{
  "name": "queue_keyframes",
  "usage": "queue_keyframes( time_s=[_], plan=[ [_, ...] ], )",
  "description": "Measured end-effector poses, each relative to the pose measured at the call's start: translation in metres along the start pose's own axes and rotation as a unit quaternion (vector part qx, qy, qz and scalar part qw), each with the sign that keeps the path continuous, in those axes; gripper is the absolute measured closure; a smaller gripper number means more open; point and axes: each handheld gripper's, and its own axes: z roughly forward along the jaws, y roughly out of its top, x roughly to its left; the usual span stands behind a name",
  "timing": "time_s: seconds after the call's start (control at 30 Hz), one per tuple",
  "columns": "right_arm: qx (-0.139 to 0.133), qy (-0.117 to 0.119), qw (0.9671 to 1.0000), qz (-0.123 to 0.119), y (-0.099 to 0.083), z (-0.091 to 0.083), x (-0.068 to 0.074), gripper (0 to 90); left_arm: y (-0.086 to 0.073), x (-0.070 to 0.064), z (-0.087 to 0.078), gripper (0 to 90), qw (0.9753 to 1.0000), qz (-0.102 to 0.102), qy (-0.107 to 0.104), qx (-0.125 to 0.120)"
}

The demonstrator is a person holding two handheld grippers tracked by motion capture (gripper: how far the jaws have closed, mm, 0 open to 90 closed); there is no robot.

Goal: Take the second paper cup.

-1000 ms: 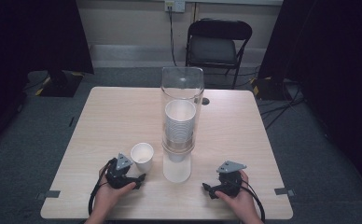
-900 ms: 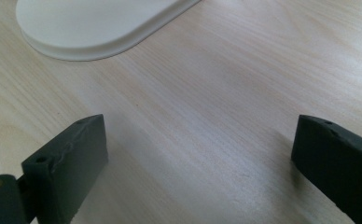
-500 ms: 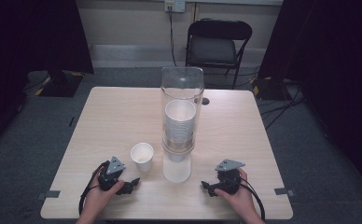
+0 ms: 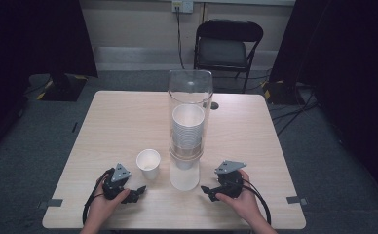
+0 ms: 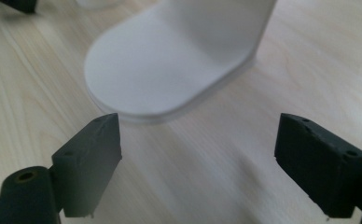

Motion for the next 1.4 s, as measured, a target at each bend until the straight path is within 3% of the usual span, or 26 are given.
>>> queue_keyframes(
  time_s=[0.37,0.57,0.77,1.0,1.13,1.2,1.27,1.4],
  plan=[
    [-0.036,0.019,0.9990,-0.019,0.031,0.002,0.012,14.6,0.000,0.000,0.000,14.2,1.0000,0.001,0.001,0.000],
    [-0.063,0.036,0.9970,-0.026,0.050,0.003,0.020,18.9,0.000,0.000,0.000,14.2,1.0000,0.001,0.001,0.000],
    [-0.091,0.042,0.9949,-0.013,0.065,0.003,0.024,19.7,0.000,0.000,0.000,14.2,1.0000,0.000,0.000,0.000],
    [-0.121,0.021,0.9924,-0.001,0.076,0.006,0.028,20.1,0.000,0.000,0.000,13.3,1.0000,0.006,-0.001,0.003],
    [-0.130,0.004,0.9915,0.009,0.077,0.008,0.029,30.5,0.000,0.000,0.000,12.9,1.0000,0.006,-0.001,0.002],
    [-0.132,-0.002,0.9913,-0.002,0.077,0.009,0.028,31.9,0.000,0.000,0.000,12.9,1.0000,0.004,-0.002,0.002],
    [-0.123,-0.029,0.9915,-0.031,0.075,0.009,0.030,33.2,0.000,0.000,0.000,12.9,1.0000,0.004,-0.002,0.002],
    [-0.133,-0.026,0.9904,-0.025,0.071,0.012,0.030,34.7,0.000,0.000,0.000,12.4,1.0000,0.007,-0.001,0.003]
  ],
)
